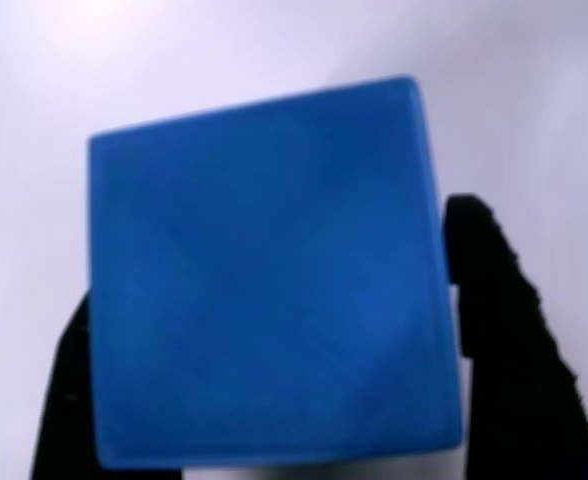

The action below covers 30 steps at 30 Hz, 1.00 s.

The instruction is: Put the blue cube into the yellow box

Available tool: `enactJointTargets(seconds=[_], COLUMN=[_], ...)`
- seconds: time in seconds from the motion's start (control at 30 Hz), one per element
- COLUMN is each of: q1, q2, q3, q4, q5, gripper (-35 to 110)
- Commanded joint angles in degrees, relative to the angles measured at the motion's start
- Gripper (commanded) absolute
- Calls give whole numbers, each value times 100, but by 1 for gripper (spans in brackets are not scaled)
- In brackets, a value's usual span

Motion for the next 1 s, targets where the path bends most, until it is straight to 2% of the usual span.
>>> enactJointTargets(seconds=[0.0, 0.43, 0.97], q1=[466, 2083, 4658], q2=[1441, 2777, 4544], q3=[-703, -993, -703], q4=[193, 1441, 3261], q5=[-97, 193, 712], gripper=[13, 13, 13])
